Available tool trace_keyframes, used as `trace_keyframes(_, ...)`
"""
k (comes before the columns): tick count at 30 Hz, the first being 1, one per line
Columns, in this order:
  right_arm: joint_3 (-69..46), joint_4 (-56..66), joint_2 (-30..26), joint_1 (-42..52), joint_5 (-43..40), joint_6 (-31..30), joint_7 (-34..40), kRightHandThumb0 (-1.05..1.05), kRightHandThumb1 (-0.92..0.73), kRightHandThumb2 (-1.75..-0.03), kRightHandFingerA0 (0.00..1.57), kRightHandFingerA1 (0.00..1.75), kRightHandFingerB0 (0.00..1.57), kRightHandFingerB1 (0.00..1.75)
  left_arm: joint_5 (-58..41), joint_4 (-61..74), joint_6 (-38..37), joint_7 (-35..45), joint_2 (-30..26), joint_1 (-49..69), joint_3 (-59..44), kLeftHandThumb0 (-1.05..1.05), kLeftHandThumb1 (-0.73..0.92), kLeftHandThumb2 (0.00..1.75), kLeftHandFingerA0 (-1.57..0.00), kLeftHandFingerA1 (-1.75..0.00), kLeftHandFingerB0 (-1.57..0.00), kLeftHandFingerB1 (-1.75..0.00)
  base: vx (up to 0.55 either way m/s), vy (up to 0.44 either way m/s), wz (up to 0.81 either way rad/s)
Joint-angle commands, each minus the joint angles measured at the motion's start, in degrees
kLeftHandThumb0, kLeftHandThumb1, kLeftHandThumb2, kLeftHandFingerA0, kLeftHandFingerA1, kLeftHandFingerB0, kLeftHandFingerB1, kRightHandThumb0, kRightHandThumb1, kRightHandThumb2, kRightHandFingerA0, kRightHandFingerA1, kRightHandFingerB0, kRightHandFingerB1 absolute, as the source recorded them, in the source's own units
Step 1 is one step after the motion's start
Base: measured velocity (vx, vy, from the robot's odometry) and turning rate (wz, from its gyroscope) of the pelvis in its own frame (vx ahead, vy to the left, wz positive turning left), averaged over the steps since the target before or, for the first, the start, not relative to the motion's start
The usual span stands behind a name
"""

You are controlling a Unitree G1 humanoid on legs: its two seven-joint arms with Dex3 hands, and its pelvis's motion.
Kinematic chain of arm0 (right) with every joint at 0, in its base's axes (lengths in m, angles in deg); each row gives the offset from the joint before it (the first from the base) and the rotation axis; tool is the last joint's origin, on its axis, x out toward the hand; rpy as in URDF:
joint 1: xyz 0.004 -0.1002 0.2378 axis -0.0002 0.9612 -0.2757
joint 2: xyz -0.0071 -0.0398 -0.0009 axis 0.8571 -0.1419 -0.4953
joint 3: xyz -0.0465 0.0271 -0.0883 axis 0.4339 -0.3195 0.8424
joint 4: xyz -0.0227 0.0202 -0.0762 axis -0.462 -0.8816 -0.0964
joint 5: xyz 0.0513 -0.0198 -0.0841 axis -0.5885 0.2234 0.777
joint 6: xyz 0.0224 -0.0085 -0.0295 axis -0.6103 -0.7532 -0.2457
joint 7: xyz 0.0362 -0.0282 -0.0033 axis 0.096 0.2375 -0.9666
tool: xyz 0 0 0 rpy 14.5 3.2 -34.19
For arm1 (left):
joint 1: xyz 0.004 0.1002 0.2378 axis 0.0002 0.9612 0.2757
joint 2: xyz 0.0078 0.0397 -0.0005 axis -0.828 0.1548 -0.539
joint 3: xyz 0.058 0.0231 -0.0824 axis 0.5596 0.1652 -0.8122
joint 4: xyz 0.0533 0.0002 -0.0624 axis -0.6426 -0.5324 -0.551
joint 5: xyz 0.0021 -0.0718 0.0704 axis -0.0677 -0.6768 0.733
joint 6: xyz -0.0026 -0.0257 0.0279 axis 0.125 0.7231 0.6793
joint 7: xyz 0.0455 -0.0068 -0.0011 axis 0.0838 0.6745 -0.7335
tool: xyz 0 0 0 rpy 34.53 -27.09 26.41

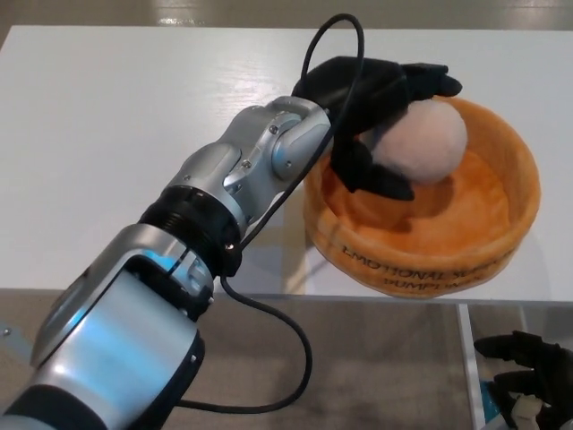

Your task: Use the left hand to pick up the pink round toy on the left and place it inside the orange plate on the desk.

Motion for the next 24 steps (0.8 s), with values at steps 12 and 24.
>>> trace_keyframes(12, -0.3, 0.4, -0.6, -0.1, -0.5, 0.5, -0.6, -0.12, -0.64, -0.58, 0.57, 0.52, 0.68, 0.50, -6.3, -1.5, 10.6, 32.9, 1.1, -4.5, -1.8, -0.97, 0.52, 0.98, 0.00, -0.01, -0.01, 0.00, 0.00, 0.000, 0.00)
trace_keyframes(24, -0.4, 0.3, -0.5, 0.6, -0.6, 0.6, -0.3, -0.10, -0.64, -0.58, 0.63, 0.56, 0.69, 0.51, -10.9, 14.9, 7.8, 33.3, -3.9, -1.3, -6.7, -0.85, 0.45, 0.61, 0.00, -0.15, 0.00, -0.09, 0.00, 0.000, 0.00)
